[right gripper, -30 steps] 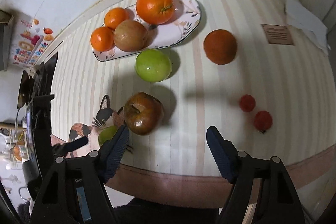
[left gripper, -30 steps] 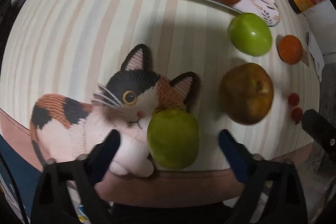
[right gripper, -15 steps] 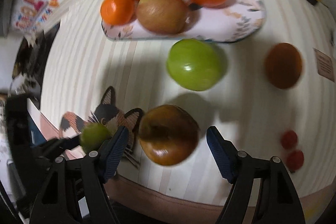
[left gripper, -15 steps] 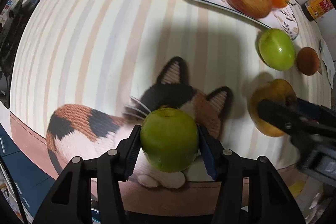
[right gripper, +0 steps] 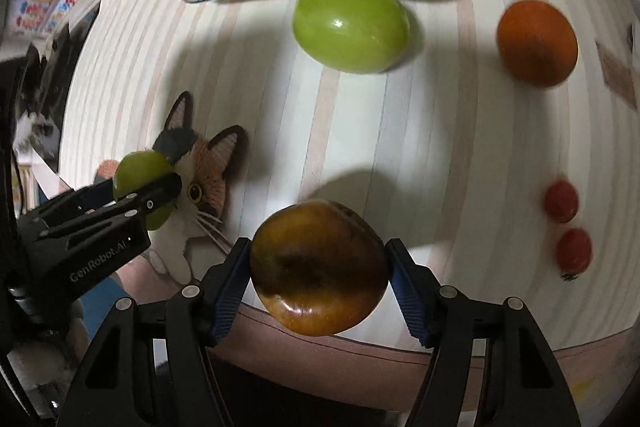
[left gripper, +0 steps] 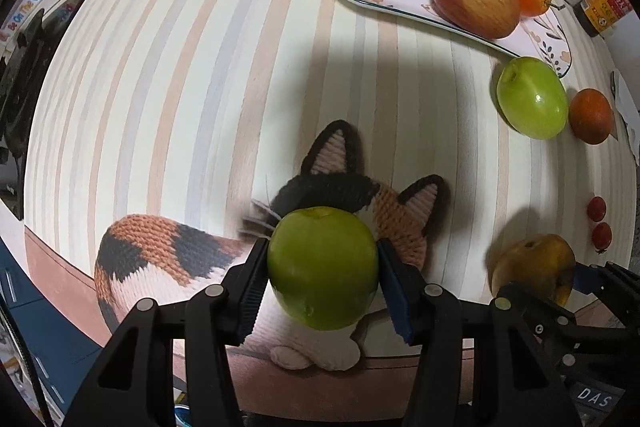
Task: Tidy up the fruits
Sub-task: 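Grasp the green apple by the cat with the left tool while the right tool grasps the dark red apple, then carry the green apple and dark red apple over the plate with both tools, then lower both apples onto the plate and open both tools, then lift both open tools away from the plate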
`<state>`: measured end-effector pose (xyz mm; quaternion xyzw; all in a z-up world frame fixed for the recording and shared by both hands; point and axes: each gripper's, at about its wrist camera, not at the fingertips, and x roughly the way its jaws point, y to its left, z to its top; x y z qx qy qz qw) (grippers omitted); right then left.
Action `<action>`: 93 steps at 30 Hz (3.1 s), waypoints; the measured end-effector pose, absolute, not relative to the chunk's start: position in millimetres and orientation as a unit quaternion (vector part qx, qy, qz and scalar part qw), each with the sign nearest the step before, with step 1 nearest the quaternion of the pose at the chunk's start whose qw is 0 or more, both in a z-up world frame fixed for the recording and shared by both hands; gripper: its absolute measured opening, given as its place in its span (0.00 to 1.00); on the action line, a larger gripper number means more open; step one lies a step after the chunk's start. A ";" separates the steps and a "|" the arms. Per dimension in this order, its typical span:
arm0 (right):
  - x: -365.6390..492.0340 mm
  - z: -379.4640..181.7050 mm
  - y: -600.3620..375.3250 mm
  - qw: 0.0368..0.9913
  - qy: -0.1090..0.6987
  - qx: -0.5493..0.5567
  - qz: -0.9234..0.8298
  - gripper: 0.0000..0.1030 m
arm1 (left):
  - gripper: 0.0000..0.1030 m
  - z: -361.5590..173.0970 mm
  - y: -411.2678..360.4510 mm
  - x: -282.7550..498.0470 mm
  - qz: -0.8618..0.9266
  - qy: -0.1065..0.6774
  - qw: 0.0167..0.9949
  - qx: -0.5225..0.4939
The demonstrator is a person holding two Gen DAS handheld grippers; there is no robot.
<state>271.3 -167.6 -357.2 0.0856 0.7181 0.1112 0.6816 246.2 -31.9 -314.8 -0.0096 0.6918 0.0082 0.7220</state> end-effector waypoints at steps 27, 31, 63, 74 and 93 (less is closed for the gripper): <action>387.9 -273.2 -268.7 0.766 0.616 0.179 0.046 0.67 | 0.49 -190.9 -81.0 431.6 -0.069 0.626 0.776 -0.027; 411.3 -289.5 -269.7 0.760 0.627 0.164 0.038 0.67 | 0.49 -218.5 -97.3 470.0 -0.071 0.657 0.751 -0.002; 397.8 -284.3 -252.4 0.781 0.616 0.098 -0.017 0.94 | 0.84 -235.3 -73.3 439.4 -0.021 0.659 0.752 0.004; 365.8 -238.8 -235.7 0.807 0.588 0.053 -0.021 0.94 | 0.84 -193.5 -53.8 370.6 -0.002 0.592 0.806 0.003; 270.3 -132.6 -217.0 0.863 0.503 0.051 -0.003 0.94 | 0.84 -88.8 -54.3 268.6 -0.028 0.481 0.876 0.014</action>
